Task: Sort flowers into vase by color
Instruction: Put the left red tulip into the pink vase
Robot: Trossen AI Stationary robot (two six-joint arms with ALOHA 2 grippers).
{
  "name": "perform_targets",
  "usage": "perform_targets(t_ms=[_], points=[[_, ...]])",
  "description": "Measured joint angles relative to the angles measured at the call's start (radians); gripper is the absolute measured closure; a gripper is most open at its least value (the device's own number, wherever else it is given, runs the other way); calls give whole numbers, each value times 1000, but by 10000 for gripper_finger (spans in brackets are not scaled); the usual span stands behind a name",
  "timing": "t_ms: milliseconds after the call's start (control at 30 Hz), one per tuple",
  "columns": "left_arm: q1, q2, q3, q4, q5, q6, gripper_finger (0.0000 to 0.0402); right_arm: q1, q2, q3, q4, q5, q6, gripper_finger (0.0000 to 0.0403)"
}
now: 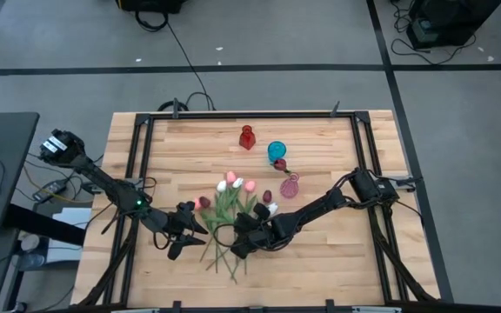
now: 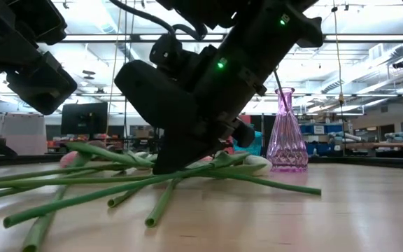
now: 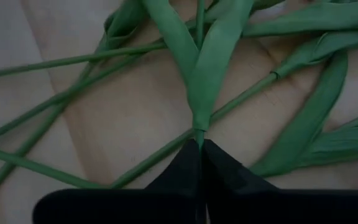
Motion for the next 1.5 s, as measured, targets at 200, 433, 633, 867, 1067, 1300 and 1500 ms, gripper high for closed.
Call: perform_targets(t_ms=[200, 433, 633, 867, 1067, 1300, 1500], points=[[0, 0, 0, -1, 7, 0, 229, 5, 0, 0, 1, 30, 30, 388], [0, 0, 0, 0, 7, 0, 229, 8, 0, 1, 1, 42, 35, 388], [0, 0, 0, 0, 8, 0, 229, 19, -37, 1, -7, 92, 30, 389], [0, 0, 0, 0, 8, 0, 229, 36, -78, 2, -10, 156, -2, 389], [0, 0, 0, 4, 8, 0, 229, 34, -100, 2, -6, 187, -26, 388], [4, 0, 0, 42, -19, 0, 229, 33, -193, 2, 49, 293, -140, 388], [9, 0, 0, 80, -80, 45, 229, 56, -230, 2, 166, 355, -261, 387]])
